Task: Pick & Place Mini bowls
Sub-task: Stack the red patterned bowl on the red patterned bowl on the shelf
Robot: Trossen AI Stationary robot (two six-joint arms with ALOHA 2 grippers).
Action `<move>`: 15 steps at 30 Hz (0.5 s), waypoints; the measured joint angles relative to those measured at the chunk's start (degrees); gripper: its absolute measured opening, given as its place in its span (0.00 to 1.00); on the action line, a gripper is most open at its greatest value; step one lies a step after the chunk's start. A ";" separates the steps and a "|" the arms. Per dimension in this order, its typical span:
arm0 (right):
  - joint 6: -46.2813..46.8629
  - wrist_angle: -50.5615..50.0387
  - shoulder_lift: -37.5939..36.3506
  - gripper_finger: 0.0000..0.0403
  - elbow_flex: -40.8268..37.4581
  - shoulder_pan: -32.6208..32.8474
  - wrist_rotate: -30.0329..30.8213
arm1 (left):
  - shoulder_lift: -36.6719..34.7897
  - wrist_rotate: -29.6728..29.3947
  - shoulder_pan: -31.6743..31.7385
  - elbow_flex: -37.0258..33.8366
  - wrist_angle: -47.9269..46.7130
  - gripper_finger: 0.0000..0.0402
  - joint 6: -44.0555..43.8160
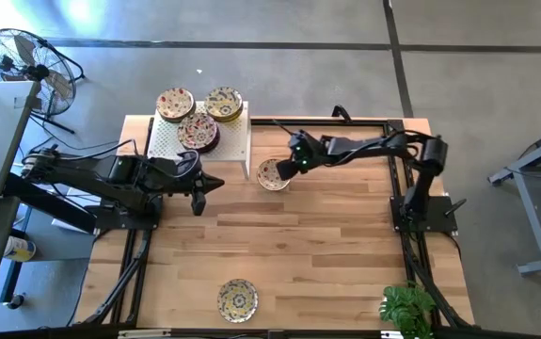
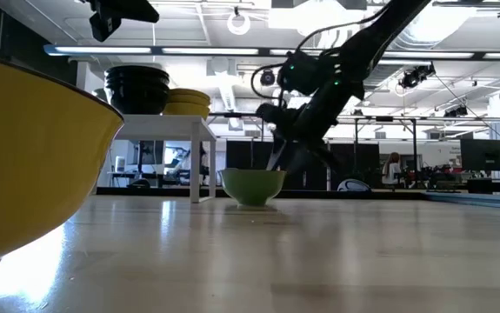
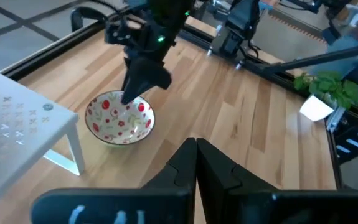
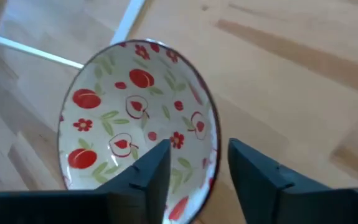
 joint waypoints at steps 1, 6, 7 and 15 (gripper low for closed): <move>0.74 0.00 0.82 0.35 0.42 0.23 0.00 | 0.01 0.24 0.00 0.00 0.01 0.01 0.01; 3.24 -0.22 2.24 0.14 1.10 1.43 0.21 | 0.01 1.68 0.00 0.00 -0.20 0.01 0.63; 3.51 -0.08 2.08 0.08 1.14 1.81 0.67 | 0.01 2.12 0.02 0.00 -0.42 0.01 0.87; 12.02 -1.92 -2.17 0.03 1.40 10.00 2.53 | -0.35 4.60 -0.35 0.00 -3.61 0.01 1.64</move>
